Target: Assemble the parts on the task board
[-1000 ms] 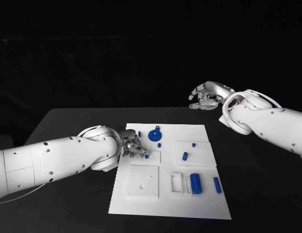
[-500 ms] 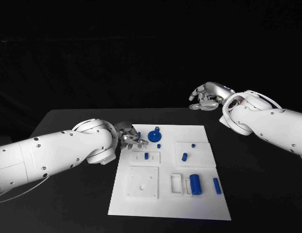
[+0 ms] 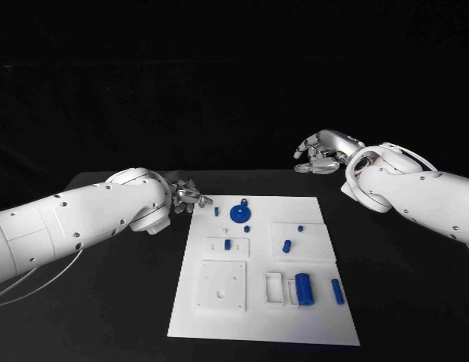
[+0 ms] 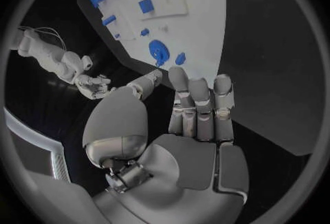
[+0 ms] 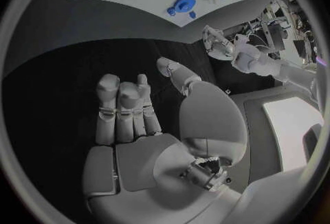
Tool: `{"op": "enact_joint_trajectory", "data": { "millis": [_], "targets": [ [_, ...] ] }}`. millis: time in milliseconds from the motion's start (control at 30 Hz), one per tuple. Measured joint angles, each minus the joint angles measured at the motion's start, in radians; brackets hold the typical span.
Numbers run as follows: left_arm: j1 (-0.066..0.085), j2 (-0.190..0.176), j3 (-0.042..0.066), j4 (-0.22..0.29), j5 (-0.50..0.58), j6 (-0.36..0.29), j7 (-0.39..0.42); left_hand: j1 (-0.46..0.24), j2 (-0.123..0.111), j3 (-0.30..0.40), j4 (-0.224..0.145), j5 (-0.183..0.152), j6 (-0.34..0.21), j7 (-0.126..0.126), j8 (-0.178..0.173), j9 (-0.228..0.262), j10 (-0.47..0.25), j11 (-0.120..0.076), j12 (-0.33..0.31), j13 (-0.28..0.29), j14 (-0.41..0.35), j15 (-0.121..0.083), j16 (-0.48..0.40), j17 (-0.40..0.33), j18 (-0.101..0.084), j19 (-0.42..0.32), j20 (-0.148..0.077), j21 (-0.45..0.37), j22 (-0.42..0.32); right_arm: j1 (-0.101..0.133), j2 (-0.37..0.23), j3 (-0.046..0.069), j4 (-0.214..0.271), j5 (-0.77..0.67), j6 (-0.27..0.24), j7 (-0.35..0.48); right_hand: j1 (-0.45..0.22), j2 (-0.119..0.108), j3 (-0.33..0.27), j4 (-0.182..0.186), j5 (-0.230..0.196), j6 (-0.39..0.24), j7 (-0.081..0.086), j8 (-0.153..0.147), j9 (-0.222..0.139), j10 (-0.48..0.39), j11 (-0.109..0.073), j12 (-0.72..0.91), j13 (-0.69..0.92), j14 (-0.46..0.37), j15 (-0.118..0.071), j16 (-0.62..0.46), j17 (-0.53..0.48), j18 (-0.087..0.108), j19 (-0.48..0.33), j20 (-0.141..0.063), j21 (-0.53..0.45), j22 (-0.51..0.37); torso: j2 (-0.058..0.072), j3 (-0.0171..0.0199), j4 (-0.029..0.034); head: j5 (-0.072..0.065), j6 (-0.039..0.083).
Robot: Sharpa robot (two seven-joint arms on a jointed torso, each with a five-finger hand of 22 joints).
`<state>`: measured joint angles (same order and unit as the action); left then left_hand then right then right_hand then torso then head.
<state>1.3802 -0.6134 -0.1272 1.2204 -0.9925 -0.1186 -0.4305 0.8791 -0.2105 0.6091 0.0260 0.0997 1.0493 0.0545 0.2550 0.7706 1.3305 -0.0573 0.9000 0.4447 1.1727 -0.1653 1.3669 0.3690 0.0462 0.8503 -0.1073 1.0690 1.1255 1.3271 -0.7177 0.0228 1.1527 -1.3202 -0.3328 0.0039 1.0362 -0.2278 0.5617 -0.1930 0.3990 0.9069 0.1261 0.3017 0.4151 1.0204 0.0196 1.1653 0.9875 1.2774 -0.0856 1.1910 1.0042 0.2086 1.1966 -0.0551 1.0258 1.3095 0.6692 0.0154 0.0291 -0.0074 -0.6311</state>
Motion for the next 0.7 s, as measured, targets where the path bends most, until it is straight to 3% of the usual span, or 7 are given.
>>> {"op": "enact_joint_trajectory", "data": {
  "millis": [100,233,267,400,700],
  "targets": [
    [0.007,0.030,0.000,-0.058,0.013,0.025,0.005,0.000,0.000,-0.007,0.007,0.000,-0.005,-0.001,0.000,0.000,-0.003,-0.003,-0.002,-0.002,-0.001,0.001,-0.007,-0.002,0.000,-0.004,0.004,-0.004,-0.002,0.000,0.000,0.000,0.001,0.000,0.000,0.000,0.000,0.000,0.000,0.000,0.000,0.000,0.000,0.000,0.000,0.000,0.000,0.000,0.000,0.000,0.000,0.000,0.000,0.000,0.000,0.000,0.000,0.000,0.000,-0.0002,-0.0003,-0.001,0.000],
    [0.013,0.062,0.001,-0.121,0.035,0.100,0.012,-0.008,0.008,-0.016,0.016,-0.001,-0.024,0.009,-0.008,-0.001,-0.018,0.010,-0.018,-0.006,-0.017,0.014,-0.016,-0.006,0.000,-0.020,0.006,-0.017,-0.003,0.000,0.001,0.000,0.002,0.000,0.000,0.000,0.000,0.000,0.000,0.000,0.000,0.000,0.000,0.000,0.000,0.000,0.000,0.000,0.000,0.000,0.000,0.000,0.000,0.000,0.000,0.000,0.000,0.000,0.001,-0.0005,-0.0006,-0.007,-0.001],
    [0.014,0.071,0.001,-0.135,0.040,0.121,0.015,-0.011,0.011,-0.020,0.020,-0.008,-0.036,0.011,-0.015,-0.004,-0.031,0.010,-0.025,-0.009,-0.028,0.016,-0.023,-0.009,-0.009,-0.029,0.007,-0.024,-0.003,0.000,0.001,0.000,0.002,0.000,0.000,0.000,0.000,0.000,0.000,0.000,0.000,0.000,0.000,0.000,0.000,0.000,0.000,0.000,0.000,0.000,0.000,0.000,0.000,0.000,0.000,0.000,0.000,0.000,0.001,-0.0007,-0.0006,-0.008,-0.002],
    [0.014,0.097,0.001,-0.178,0.052,0.168,0.020,-0.011,0.011,-0.022,0.017,-0.010,-0.053,0.022,-0.023,-0.011,-0.045,0.020,-0.032,-0.011,-0.041,0.023,-0.030,-0.014,-0.016,-0.037,0.012,-0.028,-0.003,0.000,0.002,0.000,0.003,0.000,-0.001,0.000,0.000,0.000,0.000,0.000,0.000,0.001,0.000,0.000,0.000,0.000,0.000,0.000,0.000,0.000,0.000,0.000,0.000,0.000,0.000,0.000,0.000,0.000,0.003,-0.0014,-0.0012,-0.008,-0.002],
    [0.014,0.147,0.001,-0.257,0.066,0.225,0.035,-0.015,0.006,-0.029,0.023,-0.014,-0.060,0.021,-0.023,-0.011,-0.052,0.020,-0.035,-0.011,-0.049,0.025,-0.031,-0.018,-0.016,-0.045,0.012,-0.032,-0.003,0.000,0.001,0.001,0.010,0.000,-0.001,0.000,0.000,0.000,0.000,0.000,0.000,0.004,0.001,0.000,0.000,0.000,0.000,0.000,0.000,0.000,0.000,0.000,0.000,0.000,0.000,0.001,0.000,0.000,0.012,-0.0057,-0.0039,-0.007,0.002]
  ]
}}
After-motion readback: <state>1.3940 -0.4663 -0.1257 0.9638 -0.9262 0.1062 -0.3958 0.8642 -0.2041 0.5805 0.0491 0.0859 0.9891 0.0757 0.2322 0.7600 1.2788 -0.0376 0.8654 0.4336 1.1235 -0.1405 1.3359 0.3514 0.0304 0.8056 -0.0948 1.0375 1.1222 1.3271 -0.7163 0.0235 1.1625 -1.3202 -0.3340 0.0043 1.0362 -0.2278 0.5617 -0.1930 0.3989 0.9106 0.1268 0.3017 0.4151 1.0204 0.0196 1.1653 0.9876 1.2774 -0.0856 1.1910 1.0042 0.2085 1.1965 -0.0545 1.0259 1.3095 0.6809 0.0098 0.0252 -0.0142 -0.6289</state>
